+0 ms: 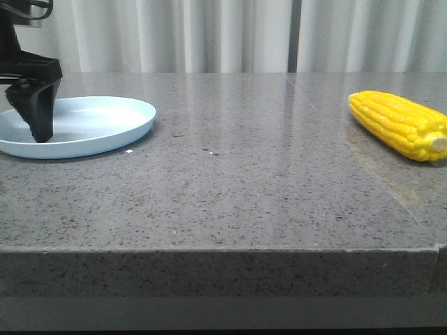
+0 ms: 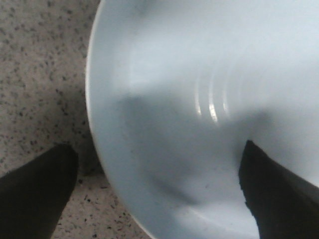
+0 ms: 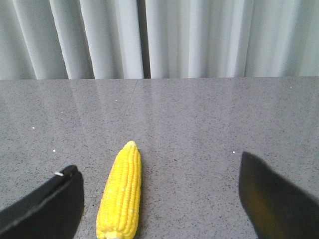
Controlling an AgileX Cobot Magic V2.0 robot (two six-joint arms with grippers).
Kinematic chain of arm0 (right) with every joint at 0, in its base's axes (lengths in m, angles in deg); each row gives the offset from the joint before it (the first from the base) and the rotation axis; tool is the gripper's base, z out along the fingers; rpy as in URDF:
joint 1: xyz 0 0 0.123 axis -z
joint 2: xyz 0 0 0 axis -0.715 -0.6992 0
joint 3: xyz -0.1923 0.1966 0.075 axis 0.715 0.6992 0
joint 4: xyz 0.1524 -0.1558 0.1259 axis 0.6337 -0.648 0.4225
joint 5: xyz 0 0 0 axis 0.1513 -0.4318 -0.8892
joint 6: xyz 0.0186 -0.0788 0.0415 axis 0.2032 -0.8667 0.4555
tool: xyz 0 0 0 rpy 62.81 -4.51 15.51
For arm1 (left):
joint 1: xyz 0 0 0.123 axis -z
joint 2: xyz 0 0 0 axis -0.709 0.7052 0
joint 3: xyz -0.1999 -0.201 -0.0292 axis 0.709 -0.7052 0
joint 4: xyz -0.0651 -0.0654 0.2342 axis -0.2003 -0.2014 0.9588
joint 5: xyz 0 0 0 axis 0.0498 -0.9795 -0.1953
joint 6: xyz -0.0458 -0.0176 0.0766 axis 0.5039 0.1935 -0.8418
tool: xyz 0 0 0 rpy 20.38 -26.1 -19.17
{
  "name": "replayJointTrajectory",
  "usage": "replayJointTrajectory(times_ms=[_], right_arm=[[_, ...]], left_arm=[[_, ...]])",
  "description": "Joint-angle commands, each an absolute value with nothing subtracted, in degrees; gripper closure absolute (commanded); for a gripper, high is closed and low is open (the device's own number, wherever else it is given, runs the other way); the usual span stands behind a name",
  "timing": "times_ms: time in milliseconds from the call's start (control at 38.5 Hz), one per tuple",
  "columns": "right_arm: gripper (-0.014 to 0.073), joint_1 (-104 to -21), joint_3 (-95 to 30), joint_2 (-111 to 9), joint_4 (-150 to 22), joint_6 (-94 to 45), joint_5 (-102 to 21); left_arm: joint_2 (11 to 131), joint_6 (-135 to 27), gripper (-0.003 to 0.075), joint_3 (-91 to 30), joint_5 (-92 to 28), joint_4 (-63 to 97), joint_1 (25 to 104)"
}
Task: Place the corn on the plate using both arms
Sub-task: 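Lower the left gripper onto the rim of the pale blue plate, then push the plate with the left gripper toward the table's middle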
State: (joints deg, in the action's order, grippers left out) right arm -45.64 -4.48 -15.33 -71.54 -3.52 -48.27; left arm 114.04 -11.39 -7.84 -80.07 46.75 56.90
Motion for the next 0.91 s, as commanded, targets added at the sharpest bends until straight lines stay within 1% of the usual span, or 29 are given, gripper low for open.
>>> replayJointTrajectory(times_ms=[0,156,182,234,286,467,519,649,779,805,883], right_arm=[[-0.0059,-45.44,-6.51,-16.19,-71.6,-3.71,-44.19],[-0.0059,-45.44,-6.51,-16.19,-71.6,-3.71,-44.19],[-0.0059,-45.44,-6.51,-16.19,-71.6,-3.71,-44.19],[-0.0059,-45.44,-6.51,-16.19,-71.6,-3.71,-44.19],[-0.0059,-45.44,-6.51,-16.19,-71.6,-3.71,-44.19],[-0.0059,-45.44,-6.51,-16.19,-71.6,-3.71,-44.19],[-0.0059,-45.44,-6.51,-16.19,-71.6,-3.71,-44.19],[-0.0059,-45.44,-6.51,-16.19,-71.6,-3.71,-44.19],[-0.0059,-45.44,-6.51,-16.19,-71.6,-3.71,-44.19],[-0.0059,-45.44,-6.51,-16.19,-71.6,-3.71,-44.19],[-0.0059,-45.44,-6.51,-16.19,-71.6,-3.71,-44.19]], left_arm=[[111.87,-10.95,0.0082,-6.2,-79.14,46.35,56.98],[111.87,-10.95,0.0085,-6.2,-79.71,46.34,56.98],[111.87,-10.95,0.0097,-6.2,-79.83,46.34,56.98],[111.87,-10.95,0.0139,-6.2,-79.98,46.34,56.98],[111.87,-10.95,0.0204,-6.2,-80.32,46.34,56.98],[111.87,-10.86,0.0474,-6.2,-80.61,46.34,56.98],[111.87,-10.86,0.0528,-6.2,-80.83,46.34,56.98],[111.87,-10.86,0.0637,-6.2,-81.19,45.73,56.98],[111.87,-10.86,0.0724,-6.2,-80.94,45.52,56.98],[111.87,-10.86,0.0738,-6.2,-80.71,45.38,56.98],[111.87,-10.84,0.0741,-6.2,-80.3,45.07,56.98]])
